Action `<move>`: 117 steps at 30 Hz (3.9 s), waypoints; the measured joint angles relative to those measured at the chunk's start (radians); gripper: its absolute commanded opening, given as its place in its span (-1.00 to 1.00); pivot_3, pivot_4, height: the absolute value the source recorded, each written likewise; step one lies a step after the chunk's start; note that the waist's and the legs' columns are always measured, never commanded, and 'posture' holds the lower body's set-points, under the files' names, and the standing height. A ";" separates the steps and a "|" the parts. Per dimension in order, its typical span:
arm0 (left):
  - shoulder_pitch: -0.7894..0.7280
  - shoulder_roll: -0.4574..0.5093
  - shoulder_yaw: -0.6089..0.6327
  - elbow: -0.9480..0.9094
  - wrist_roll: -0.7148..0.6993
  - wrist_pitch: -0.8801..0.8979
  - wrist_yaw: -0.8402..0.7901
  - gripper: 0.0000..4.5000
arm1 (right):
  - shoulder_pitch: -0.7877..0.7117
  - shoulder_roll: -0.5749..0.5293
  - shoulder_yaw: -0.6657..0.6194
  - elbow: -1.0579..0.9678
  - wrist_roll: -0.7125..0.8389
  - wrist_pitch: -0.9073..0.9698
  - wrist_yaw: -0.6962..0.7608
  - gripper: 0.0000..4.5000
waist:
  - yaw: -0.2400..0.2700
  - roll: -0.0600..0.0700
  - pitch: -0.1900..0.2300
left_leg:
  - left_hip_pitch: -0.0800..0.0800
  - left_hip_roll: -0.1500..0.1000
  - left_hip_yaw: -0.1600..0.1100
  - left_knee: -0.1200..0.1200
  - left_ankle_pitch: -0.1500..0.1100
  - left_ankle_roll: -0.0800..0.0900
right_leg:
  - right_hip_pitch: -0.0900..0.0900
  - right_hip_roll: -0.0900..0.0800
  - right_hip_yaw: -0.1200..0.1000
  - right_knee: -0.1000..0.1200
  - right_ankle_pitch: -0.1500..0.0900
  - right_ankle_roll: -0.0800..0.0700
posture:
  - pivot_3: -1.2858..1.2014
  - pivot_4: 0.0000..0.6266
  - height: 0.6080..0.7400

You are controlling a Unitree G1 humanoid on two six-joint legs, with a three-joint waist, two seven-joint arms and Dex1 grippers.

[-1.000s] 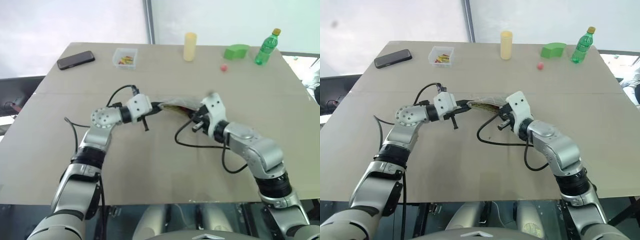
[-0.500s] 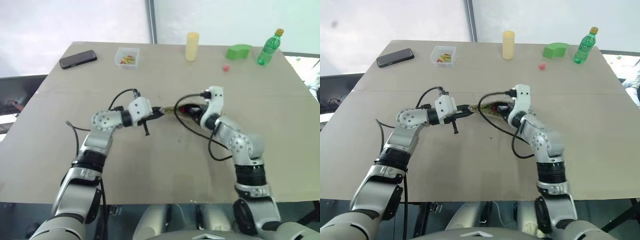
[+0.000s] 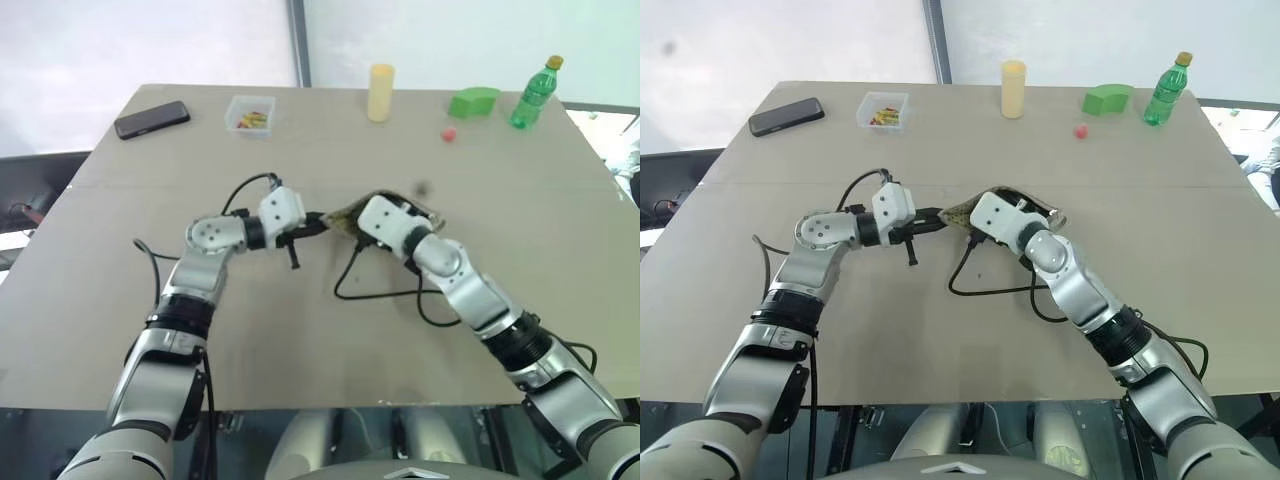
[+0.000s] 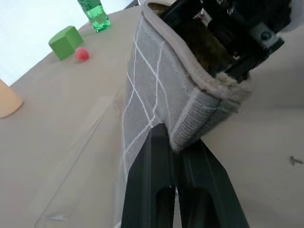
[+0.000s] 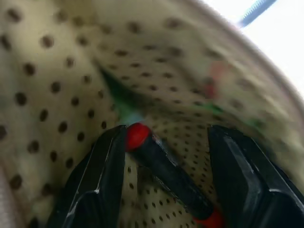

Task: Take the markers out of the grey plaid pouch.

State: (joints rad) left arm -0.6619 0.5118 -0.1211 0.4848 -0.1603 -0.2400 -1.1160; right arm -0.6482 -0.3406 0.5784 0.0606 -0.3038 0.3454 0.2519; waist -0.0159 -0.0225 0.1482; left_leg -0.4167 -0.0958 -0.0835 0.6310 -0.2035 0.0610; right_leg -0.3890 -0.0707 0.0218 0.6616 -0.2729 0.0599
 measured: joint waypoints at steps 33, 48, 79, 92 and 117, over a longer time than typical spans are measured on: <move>-0.096 -0.025 0.020 0.201 0.040 0.005 0.080 -1.00 | 0.038 0.074 -0.167 -0.117 -0.122 -0.016 0.178 -0.79 | 0.002 0.000 0.000 | 0.000 0.000 -0.001 0.001 0.000 0.000 | 0.000 0.000 -0.001 0.001 0.000 0.000 | 0.03 -0.52 1.00; -0.162 -0.034 0.039 0.337 0.048 -0.056 0.051 -1.00 | 0.168 -0.024 -0.599 -0.648 0.235 0.436 0.240 -0.79 | 0.006 -0.001 0.000 | -0.001 -0.001 -0.002 0.000 -0.001 0.001 | 0.000 -0.002 -0.002 0.000 0.000 0.000 | 0.03 -0.52 1.00; -0.110 -0.003 0.055 0.297 0.060 -0.093 0.103 -1.00 | 0.498 -0.046 -0.465 -0.666 0.237 0.337 0.267 0.99 | 0.005 -0.005 -0.003 | 0.002 0.001 -0.007 0.003 -0.004 0.003 | 0.006 -0.001 0.000 -0.001 0.002 0.001 | 0.03 -0.52 1.00; -0.110 -0.005 0.072 0.261 0.053 -0.058 0.103 -1.00 | 0.169 0.289 -0.435 -0.494 0.451 0.594 0.177 0.37 | 0.004 -0.005 -0.003 | 0.000 -0.003 -0.006 0.001 -0.001 0.000 | 0.001 -0.002 -0.003 -0.001 0.002 0.001 | 0.03 -0.52 1.00; -0.035 -0.022 0.073 0.168 0.021 -0.057 0.019 -1.00 | -0.097 0.191 -0.084 0.255 0.067 -0.010 -0.014 0.43 | -0.022 -0.004 -0.003 | 0.000 -0.002 -0.001 -0.001 0.000 0.000 | -0.005 -0.001 0.000 0.001 0.002 0.001 | 0.03 -0.52 1.00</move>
State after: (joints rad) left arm -0.6964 0.4895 -0.0482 0.6531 -0.1389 -0.2968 -1.0974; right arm -0.7451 -0.1496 0.4946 0.3157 -0.2369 0.3354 0.2379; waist -0.0381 -0.0269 0.1453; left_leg -0.4168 -0.0982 -0.0849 0.6298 -0.2037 0.0609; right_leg -0.3942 -0.0718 0.0221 0.6630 -0.2707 0.0606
